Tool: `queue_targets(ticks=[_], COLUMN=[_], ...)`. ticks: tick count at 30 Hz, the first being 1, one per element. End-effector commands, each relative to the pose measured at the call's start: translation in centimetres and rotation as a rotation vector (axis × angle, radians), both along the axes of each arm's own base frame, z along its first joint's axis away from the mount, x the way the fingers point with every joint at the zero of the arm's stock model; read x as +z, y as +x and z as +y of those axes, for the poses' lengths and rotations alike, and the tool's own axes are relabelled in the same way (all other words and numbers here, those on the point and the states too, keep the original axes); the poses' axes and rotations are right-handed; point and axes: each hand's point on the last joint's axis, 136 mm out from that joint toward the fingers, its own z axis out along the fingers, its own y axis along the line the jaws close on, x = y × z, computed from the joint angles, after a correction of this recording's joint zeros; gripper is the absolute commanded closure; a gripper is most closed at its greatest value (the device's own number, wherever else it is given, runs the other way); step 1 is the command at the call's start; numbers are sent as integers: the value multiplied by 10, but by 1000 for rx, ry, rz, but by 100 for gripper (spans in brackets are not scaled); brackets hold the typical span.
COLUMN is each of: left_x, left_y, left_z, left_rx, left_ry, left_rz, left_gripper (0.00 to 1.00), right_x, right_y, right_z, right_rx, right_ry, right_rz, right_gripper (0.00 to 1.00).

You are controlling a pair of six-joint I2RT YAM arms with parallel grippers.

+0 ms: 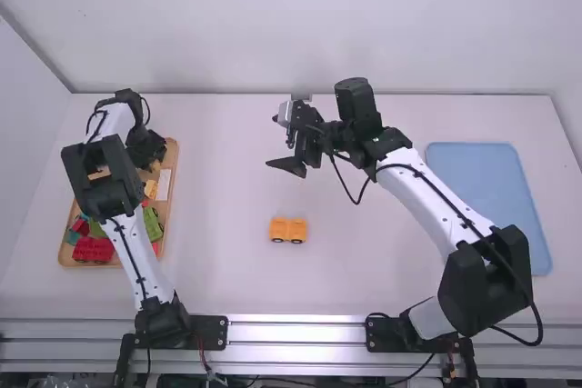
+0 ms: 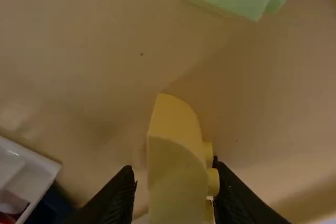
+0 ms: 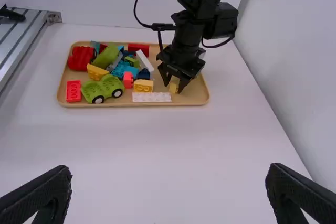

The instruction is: Assemble lego blocks to make yellow taxi

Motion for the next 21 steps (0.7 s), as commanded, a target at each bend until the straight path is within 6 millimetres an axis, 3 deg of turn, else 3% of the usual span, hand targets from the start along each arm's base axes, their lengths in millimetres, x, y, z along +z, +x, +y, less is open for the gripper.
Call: queue_targets(ticks=[1,5,8,12,16,18,21], left_x=[-4,-4,-4,-5,-5,-3,4], left_y=[-7,-9,-9,-8,-13,-7,-4], left_z=[3,3,3,3,2,2,6], left_rx=[27,28,28,28,24,-109,-160], left_ry=[1,-1,0,1,-3,-4,15], left_rz=[23,30,31,27,47,30,27], left_gripper=[61,63,75,80,77,79,94], right_x=[-6,-6,-7,-7,-9,-10,-13], right_y=[0,0,0,0,-1,-3,-5], right_z=[-1,-1,-1,-1,-2,-2,-3], right_rx=[-1,-1,-1,-1,0,0,-1], right_ry=[-3,-5,-6,-7,-13,-17,-25], right_rz=[24,26,28,32,38,49,75], right_gripper=[1,1,1,1,1,1,1])
